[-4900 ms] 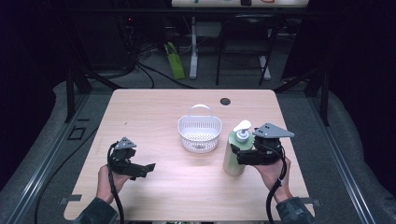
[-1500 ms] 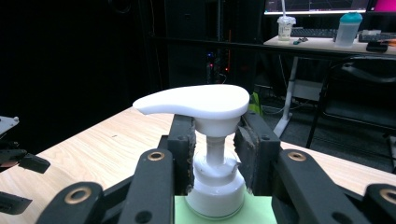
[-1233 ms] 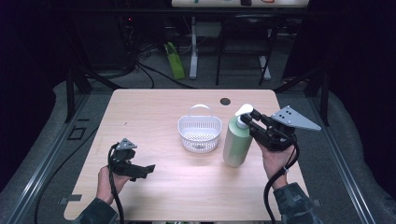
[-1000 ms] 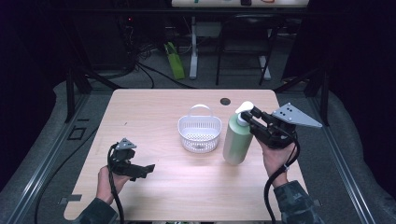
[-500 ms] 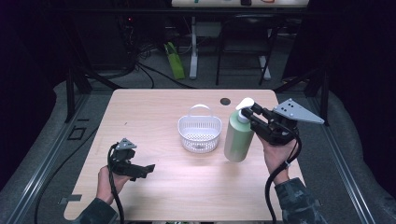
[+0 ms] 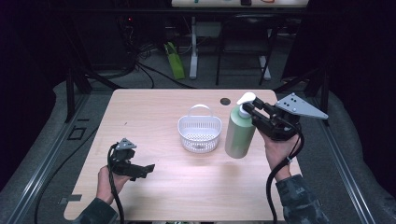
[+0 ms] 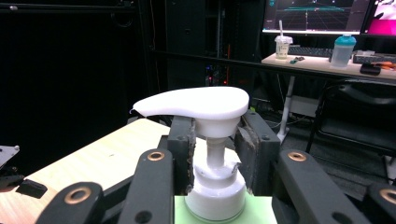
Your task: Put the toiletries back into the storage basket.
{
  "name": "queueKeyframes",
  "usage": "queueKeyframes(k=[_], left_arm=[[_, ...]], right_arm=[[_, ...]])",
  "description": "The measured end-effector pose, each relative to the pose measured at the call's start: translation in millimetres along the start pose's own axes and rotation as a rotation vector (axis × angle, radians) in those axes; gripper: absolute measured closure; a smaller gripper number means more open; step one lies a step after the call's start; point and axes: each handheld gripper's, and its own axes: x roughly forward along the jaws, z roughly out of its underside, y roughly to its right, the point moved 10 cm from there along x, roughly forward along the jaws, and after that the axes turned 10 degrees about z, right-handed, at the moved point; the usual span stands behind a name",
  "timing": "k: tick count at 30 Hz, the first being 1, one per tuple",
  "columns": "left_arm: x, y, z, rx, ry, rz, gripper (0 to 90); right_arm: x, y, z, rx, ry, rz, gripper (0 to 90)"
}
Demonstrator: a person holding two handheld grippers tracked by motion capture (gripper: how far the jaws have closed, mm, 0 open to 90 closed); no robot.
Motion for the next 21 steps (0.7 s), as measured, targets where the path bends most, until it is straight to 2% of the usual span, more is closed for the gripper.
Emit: queueKeyframes(k=[21], left_arm=[[0.8,-0.2,1.3,0.006,-0.012,0.005,0.0]], right_arm=[[2.4,-1.5,-29.2,-0.011,0.042,-0.009,68.0]])
